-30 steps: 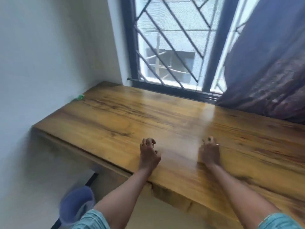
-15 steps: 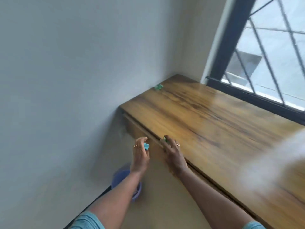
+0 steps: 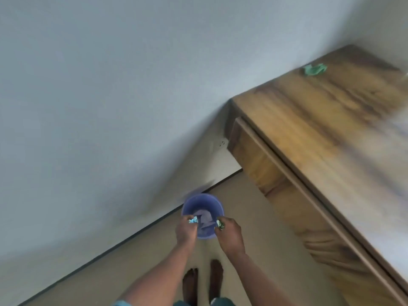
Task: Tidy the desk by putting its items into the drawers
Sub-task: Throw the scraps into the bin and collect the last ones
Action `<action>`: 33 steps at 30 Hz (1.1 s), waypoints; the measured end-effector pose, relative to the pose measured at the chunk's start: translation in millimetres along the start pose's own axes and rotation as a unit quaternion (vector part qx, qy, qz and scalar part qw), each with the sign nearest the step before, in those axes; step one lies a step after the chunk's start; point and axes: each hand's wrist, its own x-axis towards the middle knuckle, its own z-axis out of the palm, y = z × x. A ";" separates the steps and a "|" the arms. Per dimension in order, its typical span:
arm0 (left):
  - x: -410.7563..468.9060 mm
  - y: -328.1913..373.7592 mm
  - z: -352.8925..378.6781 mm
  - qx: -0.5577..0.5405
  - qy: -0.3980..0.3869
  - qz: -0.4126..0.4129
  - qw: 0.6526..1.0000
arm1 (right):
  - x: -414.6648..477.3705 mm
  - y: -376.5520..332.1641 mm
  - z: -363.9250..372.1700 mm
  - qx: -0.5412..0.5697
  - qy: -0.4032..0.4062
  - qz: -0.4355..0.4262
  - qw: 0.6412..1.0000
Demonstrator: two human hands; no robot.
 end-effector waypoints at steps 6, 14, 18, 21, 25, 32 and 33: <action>89.6 -64.1 58.3 -0.021 -0.087 -0.147 0.985 | 74.8 38.3 79.3 0.038 -0.045 0.060 0.996; 129.1 -76.6 91.7 -0.059 -0.071 -0.114 0.989 | 129.7 74.7 129.5 0.026 -0.094 0.069 0.993; 120.8 -81.8 86.7 -0.023 -0.052 -0.097 0.994 | 111.8 79.1 127.9 0.022 -0.086 0.086 0.992; 101.8 -78.6 74.2 0.003 -0.044 -0.088 0.995 | 90.8 70.4 117.8 0.023 -0.081 0.069 0.994; 67.7 -48.4 53.8 0.023 -0.038 -0.045 0.998 | 69.9 44.2 90.3 0.003 -0.076 0.050 0.996; 12.7 59.9 11.3 0.016 0.010 0.103 0.995 | 50.0 -40.1 -7.9 -0.031 -0.021 -0.077 0.996; 5.2 83.7 4.6 0.008 0.018 0.134 0.991 | 47.8 -56.3 -27.7 -0.045 0.010 -0.092 0.995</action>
